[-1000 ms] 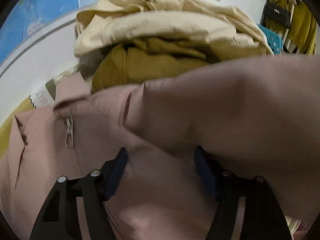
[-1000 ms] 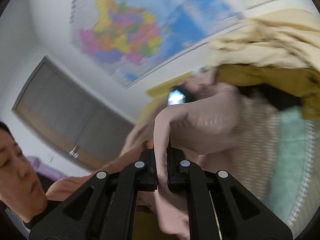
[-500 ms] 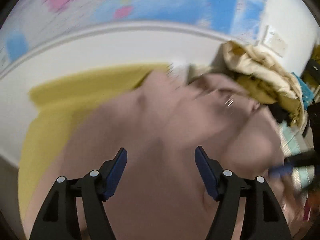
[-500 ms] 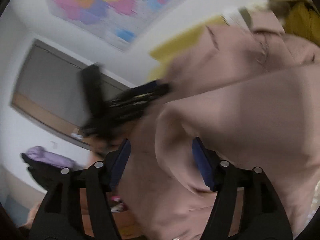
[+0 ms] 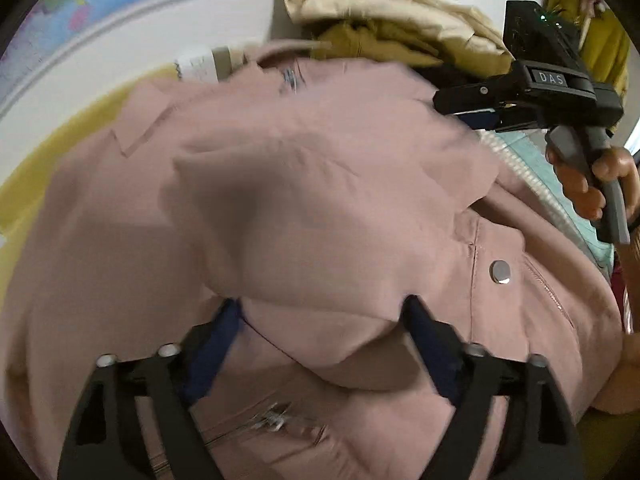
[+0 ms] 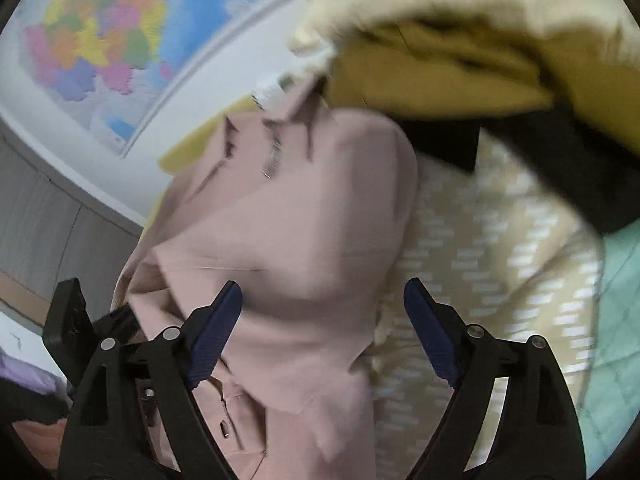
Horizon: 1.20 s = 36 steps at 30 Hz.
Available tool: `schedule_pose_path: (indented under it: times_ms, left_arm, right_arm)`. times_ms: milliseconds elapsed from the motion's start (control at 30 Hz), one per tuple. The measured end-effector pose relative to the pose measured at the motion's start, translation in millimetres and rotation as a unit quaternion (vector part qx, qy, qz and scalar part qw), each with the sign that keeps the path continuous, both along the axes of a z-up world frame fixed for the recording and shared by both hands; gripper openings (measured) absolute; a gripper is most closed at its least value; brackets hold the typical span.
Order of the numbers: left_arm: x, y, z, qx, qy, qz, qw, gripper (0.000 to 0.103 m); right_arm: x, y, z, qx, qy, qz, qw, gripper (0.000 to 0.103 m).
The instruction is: Fold large clothes
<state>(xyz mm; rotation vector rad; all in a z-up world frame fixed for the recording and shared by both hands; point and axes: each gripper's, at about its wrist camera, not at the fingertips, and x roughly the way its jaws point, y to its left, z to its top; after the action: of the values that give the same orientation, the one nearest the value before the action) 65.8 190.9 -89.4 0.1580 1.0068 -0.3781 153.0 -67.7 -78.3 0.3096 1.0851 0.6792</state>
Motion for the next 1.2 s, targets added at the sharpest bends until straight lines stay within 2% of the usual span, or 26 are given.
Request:
schedule_pose_path:
  times_ms: [33, 67, 100, 133, 167, 233, 300, 333, 367, 433, 467, 533, 567, 600, 633, 700, 767, 833, 900, 967, 1033, 1100, 1133, 1200]
  left_arm:
    - [0.2, -1.0, 1.9, 0.000, -0.009, -0.001, 1.0000, 0.053]
    - [1.0, 2.7, 7.6, -0.015, -0.013, -0.007, 0.9998, 0.030]
    - [3.3, 8.8, 13.5, -0.041, -0.007, -0.007, 0.9991, 0.018]
    - [6.1, 17.5, 19.1, -0.070, 0.001, -0.003, 0.9976, 0.008]
    - [9.5, 33.9, 28.1, -0.104, 0.004, 0.008, 0.9945, 0.007]
    - [11.3, 59.1, 42.4, -0.119, -0.014, 0.040, 0.9920, 0.006]
    - [15.0, 85.7, 50.9, -0.136, -0.017, 0.073, 0.9879, 0.007]
    - [20.3, 106.1, 53.5, -0.128, -0.016, 0.113, 0.9851, 0.014]
    - [24.3, 115.7, 53.7, -0.110, -0.016, 0.143, 0.9835, 0.025]
    - [31.0, 130.6, 51.4, -0.043, -0.022, 0.200, 0.9786, 0.031]
    - [31.3, 133.3, 50.6, -0.036, -0.021, 0.207, 0.9774, 0.041]
    - [29.2, 134.9, 50.8, -0.063, -0.010, 0.197, 0.9782, 0.055]
    - [22.7, 127.9, 53.4, -0.081, -0.014, 0.167, 0.9826, 0.061]
    - [16.0, 119.3, 54.8, -0.082, -0.021, 0.142, 0.9862, 0.067]
    - [9.9, 112.0, 54.7, -0.076, -0.024, 0.127, 0.9887, 0.077]
    - [-2.2, 87.1, 51.2, -0.061, -0.030, 0.080, 0.9945, 0.081]
    - [-5.0, 68.4, 40.2, -0.042, -0.013, 0.055, 0.9975, 0.083]
    - [1.5, 56.2, 21.5, -0.013, 0.011, 0.057, 0.9982, 0.083]
    - [10.9, 55.5, 4.5, 0.002, 0.033, 0.072, 0.9968, 0.067]
    - [12.2, 59.2, 11.2, -0.001, 0.012, 0.064, 0.9979, 0.012]
    - [14.7, 74.9, 29.3, -0.019, -0.012, 0.090, 0.9957, 0.007]
    - [15.4, 99.6, 53.0, 0.000, -0.058, 0.132, 0.9895, 0.006]
    - [19.0, 116.7, 63.8, 0.005, -0.065, 0.165, 0.9842, 0.006]
    - [24.3, 138.3, 75.1, 0.004, -0.065, 0.199, 0.9778, 0.010]
  right_arm:
    - [-0.6, 3.9, -2.9, 0.001, 0.000, 0.006, 1.000, 0.074]
    - [-1.0, 9.1, -5.7, 0.004, -0.002, 0.020, 1.000, 0.054]
    - [-3.2, 9.1, -7.3, 0.006, -0.004, 0.032, 0.999, 0.028]
    - [-3.5, 12.2, -5.8, 0.010, -0.011, 0.046, 0.999, 0.012]
    - [-2.5, 10.6, -3.9, 0.020, -0.012, 0.049, 0.999, 0.005]
    - [2.1, 0.1, 4.4, 0.037, -0.011, 0.035, 0.999, 0.005]
    - [5.0, -14.9, 17.5, 0.039, -0.029, 0.013, 0.999, 0.003]
    - [8.0, -25.1, 22.0, 0.045, -0.027, 0.001, 0.999, 0.003]
    - [9.0, -31.2, 22.8, 0.047, -0.025, -0.005, 0.999, 0.003]
    - [12.5, -33.2, 18.7, 0.030, -0.022, -0.010, 0.999, 0.003]
    - [13.1, -31.9, 14.8, 0.022, -0.016, -0.014, 1.000, 0.004]
    - [16.8, -32.1, 6.8, 0.019, -0.005, -0.023, 1.000, 0.004]
    - [18.6, -35.0, 2.3, 0.026, 0.002, -0.030, 0.999, 0.004]
    - [20.2, -36.0, -0.8, 0.032, 0.005, -0.032, 0.999, 0.004]
    - [20.5, -37.9, -4.4, 0.038, 0.010, -0.035, 0.999, 0.004]
    - [17.9, -40.6, -7.6, 0.038, 0.011, -0.033, 0.999, 0.005]
    - [16.4, -40.8, -7.1, 0.032, 0.006, -0.032, 0.999, 0.005]
    - [15.6, -45.2, -6.8, 0.032, 0.003, -0.031, 0.999, 0.005]
    - [15.4, -44.2, -6.5, 0.032, 0.001, -0.032, 0.999, 0.005]
    - [14.3, -44.3, -6.7, 0.031, -0.001, -0.035, 0.999, 0.005]
    - [14.0, -43.3, -6.2, 0.028, -0.002, -0.038, 0.999, 0.005]
    - [14.0, -43.9, -4.6, 0.034, -0.004, -0.040, 0.999, 0.005]
    - [14.1, -45.6, -4.1, 0.035, -0.005, -0.040, 0.999, 0.005]
    - [14.7, -46.7, -4.0, 0.041, -0.005, -0.040, 0.998, 0.005]
